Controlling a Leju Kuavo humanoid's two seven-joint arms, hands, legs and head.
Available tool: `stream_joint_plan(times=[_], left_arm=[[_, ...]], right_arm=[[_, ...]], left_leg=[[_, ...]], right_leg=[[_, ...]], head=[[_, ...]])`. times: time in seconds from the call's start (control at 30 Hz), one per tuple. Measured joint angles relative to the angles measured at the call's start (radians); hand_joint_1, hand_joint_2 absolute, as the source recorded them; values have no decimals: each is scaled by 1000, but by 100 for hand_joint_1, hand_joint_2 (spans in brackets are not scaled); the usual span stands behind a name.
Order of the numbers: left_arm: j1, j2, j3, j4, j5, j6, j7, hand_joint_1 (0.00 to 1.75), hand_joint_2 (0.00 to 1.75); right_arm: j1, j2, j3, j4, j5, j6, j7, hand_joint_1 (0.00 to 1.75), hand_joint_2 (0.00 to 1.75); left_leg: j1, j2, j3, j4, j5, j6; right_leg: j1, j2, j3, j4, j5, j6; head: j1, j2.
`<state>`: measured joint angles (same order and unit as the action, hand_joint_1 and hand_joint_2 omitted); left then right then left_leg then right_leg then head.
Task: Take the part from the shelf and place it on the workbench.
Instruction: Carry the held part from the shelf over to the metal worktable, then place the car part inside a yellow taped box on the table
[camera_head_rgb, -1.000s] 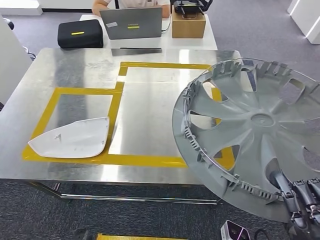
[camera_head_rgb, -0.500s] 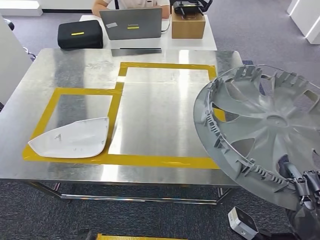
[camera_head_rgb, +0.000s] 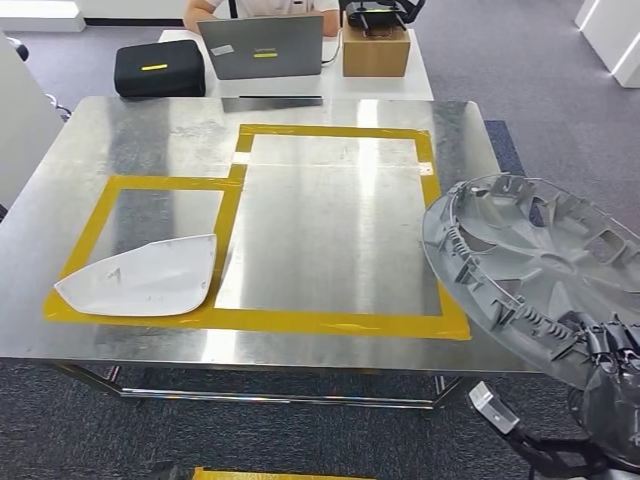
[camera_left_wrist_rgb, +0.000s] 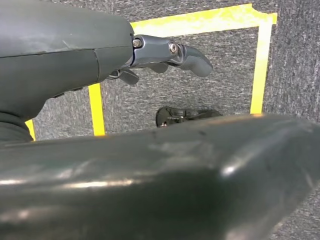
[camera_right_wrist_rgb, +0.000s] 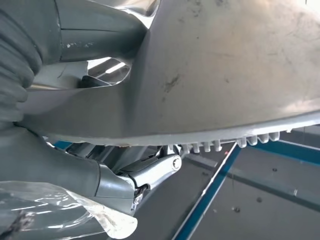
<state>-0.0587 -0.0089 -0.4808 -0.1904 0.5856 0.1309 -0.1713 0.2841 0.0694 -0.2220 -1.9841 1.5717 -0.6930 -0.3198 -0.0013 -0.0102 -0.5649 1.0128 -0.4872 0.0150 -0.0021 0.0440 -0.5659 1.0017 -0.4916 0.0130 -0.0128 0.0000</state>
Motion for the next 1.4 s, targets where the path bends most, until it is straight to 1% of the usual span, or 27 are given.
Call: stream_joint_plan(times=[0.07,0.17,0.37,0.47,0.6,0.73,0.87,1.0,1.1,1.17,1.27,1.33,1.4], left_arm=[[0,1,0,0,0,3,1,0,0],[1,4,1,0,-3,7,1,0,0],[2,12,1,0,-21,14,7,0,0],[2,16,0,0,-30,15,12,0,0],[3,21,0,1,-44,17,22,0,0],[3,27,-2,3,-57,28,30,0,0],[3,35,-5,3,-63,32,37,0,0],[2,40,-10,3,-72,34,45,0,0],[1,42,-11,3,-80,38,51,0,0],[0,43,-13,3,-83,39,54,0,0],[0,43,-16,3,-87,41,58,0,0],[-1,43,-19,3,-96,42,63,0,0],[-5,43,-26,3,-107,44,68,0,0]], right_arm=[[-5,-13,-1,17,0,0,24,175,175],[-16,-47,-5,49,0,0,62,175,175],[-56,-153,-1,166,0,0,139,175,175],[-85,-206,40,226,0,0,208,175,175],[-128,-282,124,301,0,0,311,175,175],[-189,-361,247,383,0,0,447,175,175],[-254,-436,376,442,-1,0,559,175,175],[-353,-526,563,483,-1,0,729,175,175],[-434,-581,703,503,-1,0,806,175,175],[-478,-611,786,513,-1,0,831,175,175],[-526,-640,881,525,-1,0,863,175,175],[-579,-654,960,535,-2,0,921,175,175],[-650,-669,1073,550,-3,0,982,175,175]], left_leg=[[0,0,0,0,0,0],[0,0,0,0,0,0],[0,0,-1,0,0,0],[0,0,-1,0,0,0],[0,0,-1,0,1,1],[0,0,-2,0,1,1],[0,0,-2,0,1,1],[0,0,-3,1,2,1],[0,0,-3,1,2,1],[0,-1,-4,1,2,1],[0,-3,-5,1,3,1],[0,-3,-6,1,3,0],[0,-2,-6,1,3,0]], right_leg=[[0,0,0,0,0,0],[0,0,0,0,0,0],[-1,0,0,0,0,0],[-1,0,0,0,0,1],[-1,-1,-1,0,1,1],[-1,0,-1,1,1,1],[-1,-1,-2,2,1,1],[-1,0,-4,2,1,1],[-1,0,-4,2,2,1],[-1,-1,-4,2,2,1],[-1,-3,-5,3,1,1],[-1,-2,-6,3,2,1],[-1,-1,-6,3,2,1]], head=[[0,0],[0,0],[0,0],[0,0],[0,0],[0,0],[0,0],[0,0],[0,0],[0,0],[0,0],[0,0],[0,0]])
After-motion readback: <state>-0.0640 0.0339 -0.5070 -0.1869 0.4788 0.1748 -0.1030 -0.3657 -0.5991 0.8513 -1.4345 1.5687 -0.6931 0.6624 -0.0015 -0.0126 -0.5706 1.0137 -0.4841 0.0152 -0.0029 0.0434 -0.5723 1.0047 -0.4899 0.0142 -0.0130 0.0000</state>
